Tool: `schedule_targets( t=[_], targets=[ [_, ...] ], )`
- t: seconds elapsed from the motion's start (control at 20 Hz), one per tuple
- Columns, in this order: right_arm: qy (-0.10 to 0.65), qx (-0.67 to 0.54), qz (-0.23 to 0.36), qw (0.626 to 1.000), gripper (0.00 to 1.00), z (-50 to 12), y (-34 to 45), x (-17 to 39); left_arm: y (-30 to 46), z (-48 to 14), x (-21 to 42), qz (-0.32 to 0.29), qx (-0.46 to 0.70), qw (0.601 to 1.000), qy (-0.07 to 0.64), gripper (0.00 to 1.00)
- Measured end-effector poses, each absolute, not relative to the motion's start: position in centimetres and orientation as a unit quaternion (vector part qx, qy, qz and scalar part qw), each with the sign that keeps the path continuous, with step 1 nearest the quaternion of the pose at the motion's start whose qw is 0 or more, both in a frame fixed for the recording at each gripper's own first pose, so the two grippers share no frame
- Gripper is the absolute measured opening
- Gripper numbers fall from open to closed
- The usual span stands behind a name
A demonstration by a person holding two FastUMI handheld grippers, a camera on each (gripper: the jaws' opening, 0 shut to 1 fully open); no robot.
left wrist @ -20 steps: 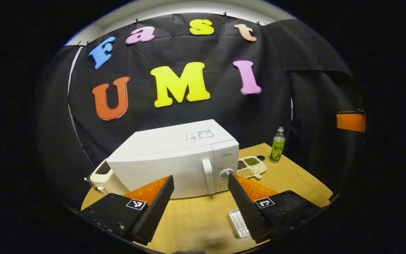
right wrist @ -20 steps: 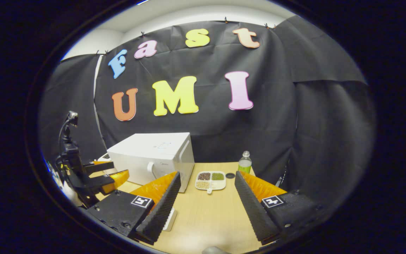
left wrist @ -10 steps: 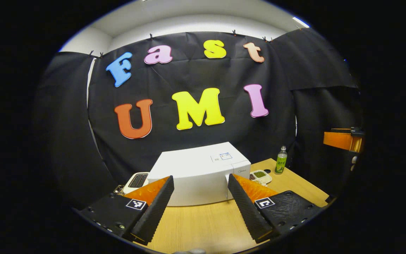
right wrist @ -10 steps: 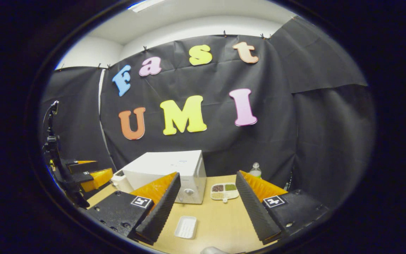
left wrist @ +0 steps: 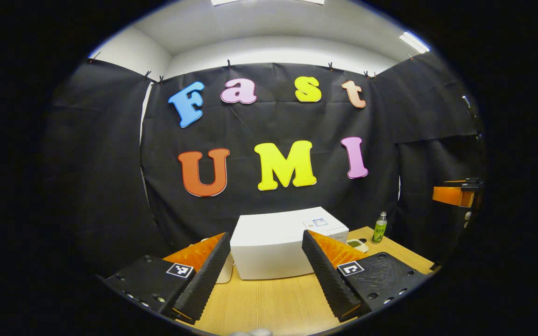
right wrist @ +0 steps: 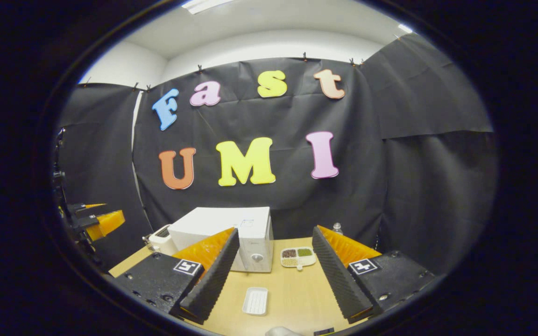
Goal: Open the microwave oven with the left hand, put the food in, and close the microwave oven.
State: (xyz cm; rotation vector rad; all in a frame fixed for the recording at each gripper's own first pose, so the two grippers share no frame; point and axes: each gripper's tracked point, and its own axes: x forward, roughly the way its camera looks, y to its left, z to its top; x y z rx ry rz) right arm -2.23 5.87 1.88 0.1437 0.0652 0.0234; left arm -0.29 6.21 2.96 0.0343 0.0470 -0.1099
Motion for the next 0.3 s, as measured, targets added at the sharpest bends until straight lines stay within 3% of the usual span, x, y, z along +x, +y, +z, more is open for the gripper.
schedule_targets(
  t=[0.05,0.1,0.15,0.2,0.25,0.3],
  targets=[
    [0.034,0.070,0.012,0.997,0.92,2.0,6.1,-2.5,6.7,3.1,-0.7,-0.053,0.014,0.998,0.021,0.96],
    [0.035,0.067,0.013,0.997,1.00,2.0,6.4,-2.6,7.3,3.1,-1.1,-0.051,0.011,0.998,0.019,0.96],
    [0.037,0.062,0.014,0.997,0.92,2.0,6.6,-2.7,8.0,3.4,-1.5,-0.046,0.009,0.999,0.017,0.96],
    [0.038,0.056,0.015,0.998,1.00,2.1,6.8,-2.7,8.5,3.4,-1.9,-0.041,0.006,0.999,0.018,0.96],
    [0.040,0.050,0.015,0.998,0.92,2.0,7.0,-2.7,8.9,3.3,-2.2,-0.038,0.004,0.999,0.017,0.96],
    [0.042,0.049,0.016,0.998,1.00,2.0,7.1,-2.7,9.2,3.2,-2.4,-0.036,0.004,0.999,0.019,0.96]
  ],
)
